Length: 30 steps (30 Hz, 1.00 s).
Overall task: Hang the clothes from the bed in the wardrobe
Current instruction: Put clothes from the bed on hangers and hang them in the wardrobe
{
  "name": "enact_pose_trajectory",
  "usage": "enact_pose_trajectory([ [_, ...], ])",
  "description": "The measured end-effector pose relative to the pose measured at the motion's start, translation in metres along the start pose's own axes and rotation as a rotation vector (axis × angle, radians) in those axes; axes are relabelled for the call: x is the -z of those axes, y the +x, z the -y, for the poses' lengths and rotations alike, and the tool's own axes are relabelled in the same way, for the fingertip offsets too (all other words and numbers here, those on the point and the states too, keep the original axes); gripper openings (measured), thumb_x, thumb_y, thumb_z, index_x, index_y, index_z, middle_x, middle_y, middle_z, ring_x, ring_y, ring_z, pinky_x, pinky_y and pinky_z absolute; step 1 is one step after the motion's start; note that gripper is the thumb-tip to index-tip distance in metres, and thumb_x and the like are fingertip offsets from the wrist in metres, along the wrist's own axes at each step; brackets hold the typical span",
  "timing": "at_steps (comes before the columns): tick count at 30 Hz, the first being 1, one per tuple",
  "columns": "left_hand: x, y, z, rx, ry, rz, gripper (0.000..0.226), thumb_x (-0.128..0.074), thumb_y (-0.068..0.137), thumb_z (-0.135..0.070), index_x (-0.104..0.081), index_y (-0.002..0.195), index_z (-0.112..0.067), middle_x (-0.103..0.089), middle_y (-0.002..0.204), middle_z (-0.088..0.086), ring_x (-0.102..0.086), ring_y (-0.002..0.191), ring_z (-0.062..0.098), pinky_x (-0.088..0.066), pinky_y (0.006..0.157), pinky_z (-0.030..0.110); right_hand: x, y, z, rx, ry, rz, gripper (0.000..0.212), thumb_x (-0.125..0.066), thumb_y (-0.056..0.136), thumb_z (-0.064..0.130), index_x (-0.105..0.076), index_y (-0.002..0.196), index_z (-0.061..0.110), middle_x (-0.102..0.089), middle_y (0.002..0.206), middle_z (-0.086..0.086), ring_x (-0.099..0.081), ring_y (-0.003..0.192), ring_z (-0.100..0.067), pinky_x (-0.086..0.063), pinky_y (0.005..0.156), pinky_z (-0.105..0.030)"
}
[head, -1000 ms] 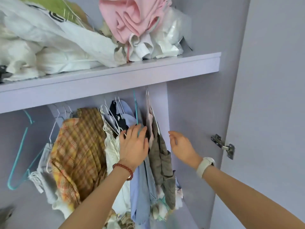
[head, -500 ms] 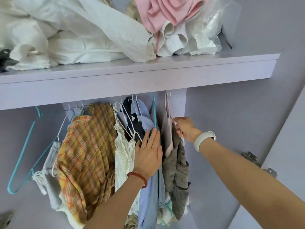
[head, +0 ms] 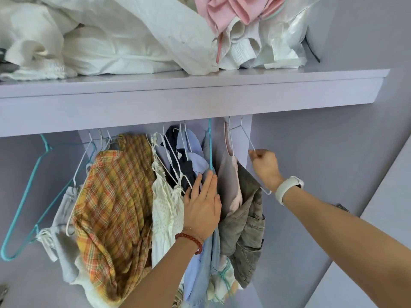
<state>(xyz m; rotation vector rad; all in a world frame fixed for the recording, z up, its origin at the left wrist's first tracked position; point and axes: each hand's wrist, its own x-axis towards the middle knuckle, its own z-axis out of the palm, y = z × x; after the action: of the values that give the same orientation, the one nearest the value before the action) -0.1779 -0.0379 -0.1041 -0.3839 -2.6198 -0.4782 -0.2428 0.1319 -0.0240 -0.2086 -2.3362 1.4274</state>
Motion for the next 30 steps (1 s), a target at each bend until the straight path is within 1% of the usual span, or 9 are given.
enact_pose_trajectory([
  [3,0.003,0.000,-0.002,-0.001,-0.018,-0.042,0.051,-0.034,0.092,-0.025,-0.032,0.142,-0.014,-0.027,0.150,-0.001,-0.027,0.137,0.025,-0.034,0.104,0.049,0.008,0.004,-0.004,0.026,0.043,-0.041,0.044,-0.048,0.093,0.021,-0.052,0.077,-0.020,-0.043,0.061,-0.018,-0.035,0.060,-0.021,-0.030,0.059,-0.025],
  [6,0.003,0.000,-0.004,0.007,-0.023,-0.035,0.049,-0.034,0.094,-0.025,-0.031,0.142,-0.014,-0.028,0.150,-0.002,-0.028,0.137,0.026,-0.035,0.103,0.050,0.014,0.009,-0.008,0.046,0.106,-0.091,0.045,-0.047,0.093,0.021,-0.051,0.096,-0.023,-0.055,0.088,-0.041,-0.050,0.073,-0.046,-0.042,0.067,-0.033],
  [8,0.004,0.000,-0.005,0.002,-0.006,-0.048,0.048,-0.033,0.093,-0.026,-0.039,0.138,-0.012,-0.037,0.146,0.001,-0.037,0.132,0.028,-0.041,0.097,0.052,0.018,0.011,-0.010,0.048,0.115,-0.104,0.044,-0.047,0.094,0.022,-0.052,0.094,-0.022,-0.058,0.087,-0.038,-0.052,0.083,-0.049,-0.047,0.074,-0.042],
  [13,0.000,0.002,-0.005,0.011,0.011,-0.052,0.049,-0.039,0.091,-0.023,-0.038,0.139,-0.014,-0.035,0.147,-0.001,-0.034,0.134,0.027,-0.034,0.101,0.056,0.030,-0.016,-0.037,0.006,0.104,-0.099,0.042,-0.050,0.092,0.027,-0.037,0.055,0.011,-0.028,0.051,0.001,-0.026,0.053,-0.016,-0.027,0.054,-0.027],
  [17,0.000,0.004,-0.013,0.091,0.011,-0.023,0.051,-0.040,0.094,-0.027,-0.029,0.143,-0.018,-0.021,0.153,-0.005,-0.013,0.142,0.024,-0.004,0.109,0.060,0.046,-0.060,-0.078,-0.076,0.099,-0.129,0.045,-0.050,0.092,0.028,-0.033,0.055,0.010,-0.024,0.052,-0.003,-0.022,0.052,-0.015,-0.021,0.050,-0.028],
  [20,0.006,-0.002,-0.037,0.039,0.026,-0.151,0.050,-0.049,0.083,-0.026,-0.048,0.131,-0.012,-0.037,0.145,0.008,-0.024,0.137,0.035,-0.007,0.104,0.066,0.064,-0.098,-0.107,-0.118,0.072,-0.146,0.047,-0.052,0.091,0.027,-0.033,0.053,0.009,-0.026,0.051,-0.005,-0.025,0.051,-0.016,-0.023,0.051,-0.029],
  [23,-0.005,-0.018,-0.066,-0.174,-0.023,-0.245,0.044,-0.046,0.084,-0.026,-0.051,0.125,-0.014,-0.044,0.140,0.012,-0.033,0.133,0.033,-0.018,0.106,0.058,0.089,-0.140,-0.136,-0.157,-0.018,-0.129,0.049,-0.052,0.091,0.026,-0.035,0.048,0.009,-0.031,0.048,-0.004,-0.029,0.049,-0.015,-0.026,0.052,-0.029],
  [27,-0.040,-0.049,-0.104,-0.294,-0.353,0.010,0.047,-0.051,0.090,-0.021,-0.041,0.135,-0.011,-0.037,0.144,0.010,-0.030,0.134,0.027,-0.029,0.109,0.044,0.128,-0.195,-0.168,-0.242,-0.164,-0.112,0.048,-0.054,0.091,0.027,-0.043,0.052,0.001,-0.037,0.051,-0.006,-0.032,0.050,-0.015,-0.029,0.053,-0.027],
  [30,-0.072,-0.072,-0.126,-0.309,-0.322,0.299,0.052,-0.041,0.096,-0.028,-0.025,0.144,-0.014,-0.022,0.152,0.006,-0.016,0.141,0.024,-0.017,0.115,0.039,0.156,-0.241,-0.184,-0.326,-0.233,-0.073,0.047,-0.056,0.089,0.030,-0.044,0.052,0.003,-0.034,0.049,-0.002,-0.029,0.051,-0.015,-0.030,0.054,-0.028],
])
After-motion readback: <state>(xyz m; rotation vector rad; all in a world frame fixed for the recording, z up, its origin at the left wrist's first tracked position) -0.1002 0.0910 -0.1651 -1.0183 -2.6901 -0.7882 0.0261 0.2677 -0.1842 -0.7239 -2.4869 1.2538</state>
